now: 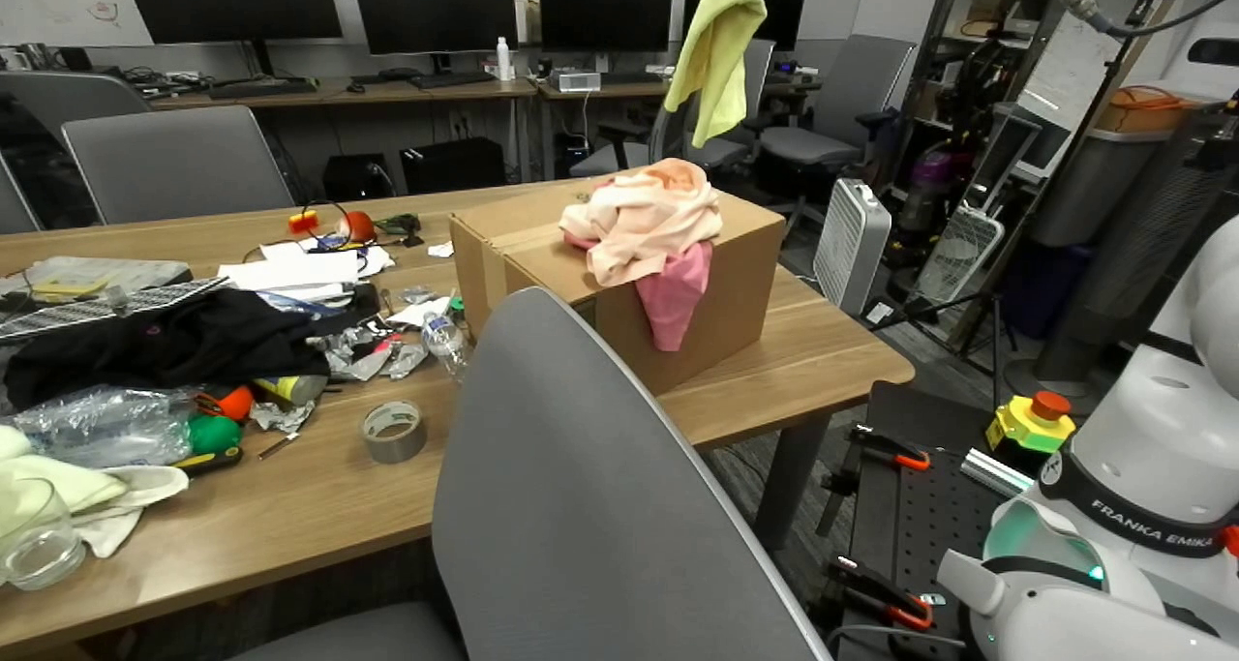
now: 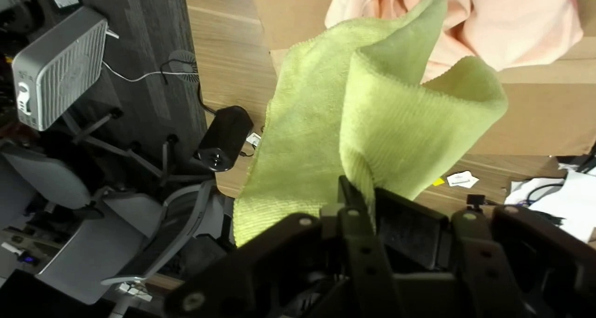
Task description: Move the pink and peach shirt and the green towel to the top of the box
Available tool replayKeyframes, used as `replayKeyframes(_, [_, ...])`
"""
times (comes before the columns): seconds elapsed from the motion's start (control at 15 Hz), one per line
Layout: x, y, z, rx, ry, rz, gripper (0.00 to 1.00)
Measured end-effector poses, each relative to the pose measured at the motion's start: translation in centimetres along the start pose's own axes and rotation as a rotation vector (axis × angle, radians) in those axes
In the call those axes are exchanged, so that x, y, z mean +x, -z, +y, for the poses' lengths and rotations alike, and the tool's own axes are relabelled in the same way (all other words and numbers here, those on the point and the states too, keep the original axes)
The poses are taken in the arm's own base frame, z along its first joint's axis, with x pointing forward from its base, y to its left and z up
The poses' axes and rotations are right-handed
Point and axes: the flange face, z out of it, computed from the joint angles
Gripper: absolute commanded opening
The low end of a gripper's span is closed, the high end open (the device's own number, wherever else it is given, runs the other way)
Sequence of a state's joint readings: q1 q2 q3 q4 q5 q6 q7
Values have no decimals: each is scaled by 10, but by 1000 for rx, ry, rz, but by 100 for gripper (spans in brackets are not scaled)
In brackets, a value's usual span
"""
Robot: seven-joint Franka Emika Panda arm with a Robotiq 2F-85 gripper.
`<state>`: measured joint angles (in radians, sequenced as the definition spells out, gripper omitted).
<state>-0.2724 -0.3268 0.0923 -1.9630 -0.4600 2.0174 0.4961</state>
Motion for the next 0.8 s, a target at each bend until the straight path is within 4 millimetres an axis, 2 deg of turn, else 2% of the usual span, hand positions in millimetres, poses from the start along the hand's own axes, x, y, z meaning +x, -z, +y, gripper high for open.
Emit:
replayKeyframes(0.6, [49, 0, -21, -36, -11, -106, 5])
replayKeyframes(0.67, [53, -2, -22, -37, -16, -117, 8])
replayKeyframes(0.73, [58, -4, -22, -34, -22, -128, 33])
replayKeyframes(0.8, [62, -6, -22, -32, -27, -139, 34])
